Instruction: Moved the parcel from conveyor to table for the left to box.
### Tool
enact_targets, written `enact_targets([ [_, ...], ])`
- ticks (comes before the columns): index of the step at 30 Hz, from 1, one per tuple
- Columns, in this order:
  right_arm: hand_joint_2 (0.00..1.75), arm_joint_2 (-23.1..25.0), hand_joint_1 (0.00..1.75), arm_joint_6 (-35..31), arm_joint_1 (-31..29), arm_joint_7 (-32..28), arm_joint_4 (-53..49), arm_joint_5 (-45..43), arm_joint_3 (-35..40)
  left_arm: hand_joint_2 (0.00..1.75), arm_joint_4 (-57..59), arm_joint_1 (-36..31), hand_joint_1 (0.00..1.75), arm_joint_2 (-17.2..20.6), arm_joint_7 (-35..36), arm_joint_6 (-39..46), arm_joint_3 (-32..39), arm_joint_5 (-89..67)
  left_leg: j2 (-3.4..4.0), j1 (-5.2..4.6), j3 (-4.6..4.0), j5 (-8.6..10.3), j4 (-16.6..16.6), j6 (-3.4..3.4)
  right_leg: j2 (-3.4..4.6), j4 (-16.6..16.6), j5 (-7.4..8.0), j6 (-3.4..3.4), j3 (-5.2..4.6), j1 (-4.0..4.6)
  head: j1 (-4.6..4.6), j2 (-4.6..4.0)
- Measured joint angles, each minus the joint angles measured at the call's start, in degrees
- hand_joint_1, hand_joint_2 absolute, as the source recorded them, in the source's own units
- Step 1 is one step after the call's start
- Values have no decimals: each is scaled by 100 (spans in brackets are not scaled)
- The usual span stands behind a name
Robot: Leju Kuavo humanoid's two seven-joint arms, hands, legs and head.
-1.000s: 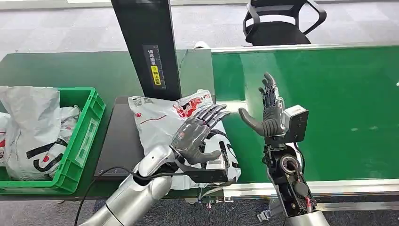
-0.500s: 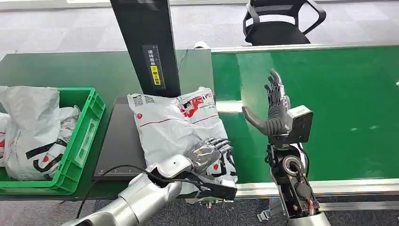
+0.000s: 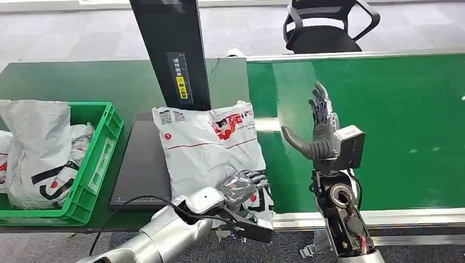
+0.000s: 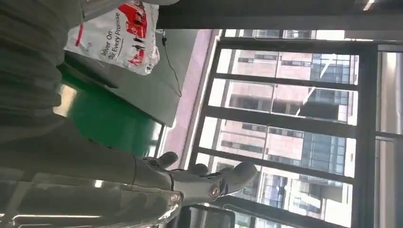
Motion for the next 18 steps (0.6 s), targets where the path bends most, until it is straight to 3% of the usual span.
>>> enact_targets([
  [8, 175, -4, 0, 0, 65, 7, -90, 4, -39, 175, -39, -39, 175, -4, -105, 211, 6, 221, 1, 0, 9, 1, 0, 0, 1, -1, 1, 0, 8, -1, 0, 0],
  [13, 175, -52, 0, -35, 273, 31, -314, 15, -111, 175, -124, -50, 175, 46, 599, 1433, 205, 77, 2, 0, 8, 3, 0, -2, 1, 1, 3, 1, 6, 0, 0, 0],
  [18, 175, -83, 0, -39, 329, 57, -435, 28, -146, 175, -177, -28, 175, 151, 693, 2167, 632, 79, 2, 0, 1, 4, 0, -2, 2, 2, 2, 1, 1, 0, 0, 0],
])
